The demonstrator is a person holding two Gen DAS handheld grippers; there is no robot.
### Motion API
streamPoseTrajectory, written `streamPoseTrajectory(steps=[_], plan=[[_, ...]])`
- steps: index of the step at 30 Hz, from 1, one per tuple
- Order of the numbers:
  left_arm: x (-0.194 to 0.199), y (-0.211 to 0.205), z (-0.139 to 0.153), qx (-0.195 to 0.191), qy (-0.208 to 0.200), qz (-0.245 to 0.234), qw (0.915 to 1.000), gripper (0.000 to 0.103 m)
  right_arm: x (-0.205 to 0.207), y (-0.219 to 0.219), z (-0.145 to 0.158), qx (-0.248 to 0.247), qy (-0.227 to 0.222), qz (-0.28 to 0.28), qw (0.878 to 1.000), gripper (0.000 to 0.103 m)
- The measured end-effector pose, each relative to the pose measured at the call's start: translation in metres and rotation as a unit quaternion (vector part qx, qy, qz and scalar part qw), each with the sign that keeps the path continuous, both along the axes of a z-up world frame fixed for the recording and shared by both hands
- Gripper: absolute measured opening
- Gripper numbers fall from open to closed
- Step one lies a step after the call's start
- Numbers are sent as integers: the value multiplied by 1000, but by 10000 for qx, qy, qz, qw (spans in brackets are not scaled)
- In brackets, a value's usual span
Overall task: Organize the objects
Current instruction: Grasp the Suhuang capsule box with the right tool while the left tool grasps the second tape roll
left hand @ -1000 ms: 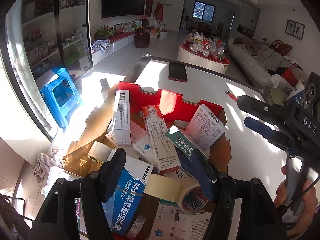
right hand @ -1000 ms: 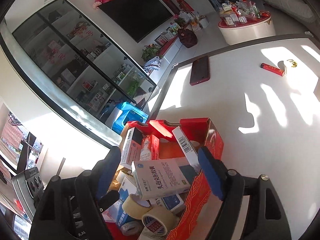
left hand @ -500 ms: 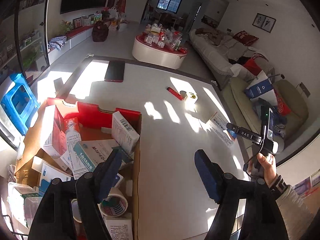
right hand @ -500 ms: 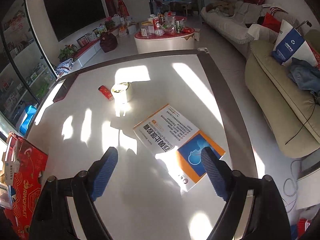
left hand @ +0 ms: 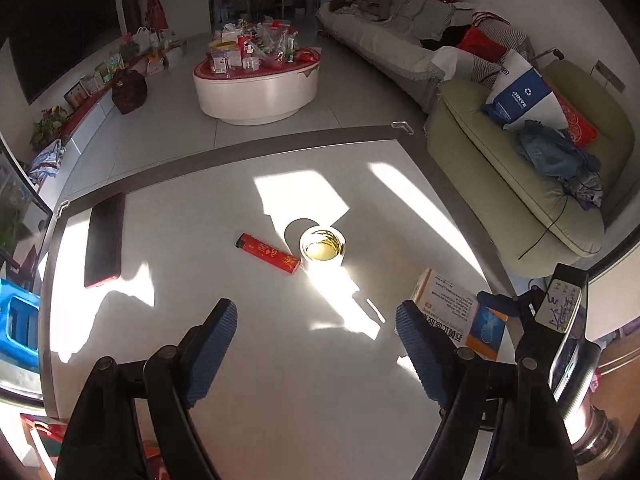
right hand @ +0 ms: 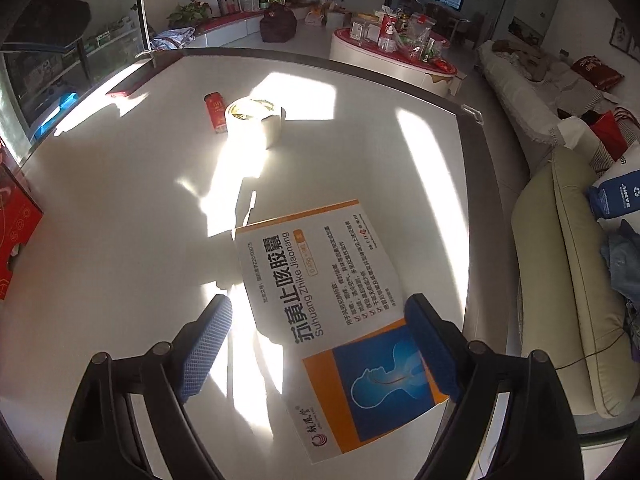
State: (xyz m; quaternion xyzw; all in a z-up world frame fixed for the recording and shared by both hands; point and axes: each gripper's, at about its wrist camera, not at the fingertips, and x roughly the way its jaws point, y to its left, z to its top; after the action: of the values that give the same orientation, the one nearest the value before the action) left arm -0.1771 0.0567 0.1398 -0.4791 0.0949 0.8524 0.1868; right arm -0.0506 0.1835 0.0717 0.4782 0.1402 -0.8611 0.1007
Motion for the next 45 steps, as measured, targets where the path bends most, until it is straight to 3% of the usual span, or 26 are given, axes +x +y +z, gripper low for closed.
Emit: streamPoseTrajectory(steps=[2, 3, 4, 5, 7, 9, 11, 12, 13, 15, 17, 21, 26, 32, 36, 37, 40, 42, 45], plan=[[-18, 16, -13, -197, 82, 41, 9998, 85, 1, -4, -4, 248, 27, -12, 9997, 88], [-26, 23, -18, -227, 90, 47, 9997, 85, 3, -5, -4, 383, 77, -4, 9992, 81], [-35, 29, -24, -267, 81, 44, 9996, 85, 6, -6, -3, 483, 179, 26, 9987, 62], [-42, 34, -29, -326, 88, 72, 9994, 85, 9, -6, 0, 445, 268, 77, 9986, 51], [-55, 47, -41, -461, 63, 52, 9989, 85, 13, -1, 9, 96, 276, 13, 9996, 17], [-65, 59, -52, -628, 84, 47, 9980, 85, 13, 12, 15, -603, 102, -90, 9981, 10], [-71, 66, -58, -668, 126, 48, 9977, 85, 11, 25, 17, -1160, -35, -108, 9932, 16], [-74, 69, -60, -654, 97, 29, 9978, 85, 11, 30, 20, -1293, -8, -134, 9915, 37], [-78, 71, -63, -642, 29, -3, 9979, 85, 12, 36, 24, -1429, 82, -144, 9896, 68], [-85, 75, -70, -687, -99, -13, 9976, 85, 10, 50, 32, -1728, 210, -206, 9845, 88], [-92, 78, -78, -765, -211, 40, 9968, 85, 5, 59, 35, -1735, 222, -383, 9838, 88], [-99, 81, -92, -755, -432, 36, 9962, 85, -6, 50, 17, -1403, -186, -229, 9897, 88], [-102, 88, -107, -909, -504, 1, 9946, 85, -7, 37, 12, -919, 110, -217, 9955, 89], [-106, 95, -116, -1071, -441, -15, 9933, 87, -12, 47, 8, -831, 151, -410, 9956, 89], [-107, 93, -116, -992, -470, -54, 9939, 85, -21, 52, -12, -1019, -362, -531, 9927, 92], [-105, 92, -115, -982, -434, -78, 9942, 84, -19, 51, -12, -983, -269, -544, 9933, 87], [-99, 89, -112, -1094, -282, -185, 9934, 67, -11, 51, -12, -1196, -250, -572, 9909, 81], [-97, 85, -108, -1055, -312, -239, 9936, 48, -7, 54, -11, -1375, -255, -657, 9880, 81], [-93, 79, -102, -908, -391, -267, 9947, 48, 3, 64, -8, -1867, -263, -845, 9784, 81]])
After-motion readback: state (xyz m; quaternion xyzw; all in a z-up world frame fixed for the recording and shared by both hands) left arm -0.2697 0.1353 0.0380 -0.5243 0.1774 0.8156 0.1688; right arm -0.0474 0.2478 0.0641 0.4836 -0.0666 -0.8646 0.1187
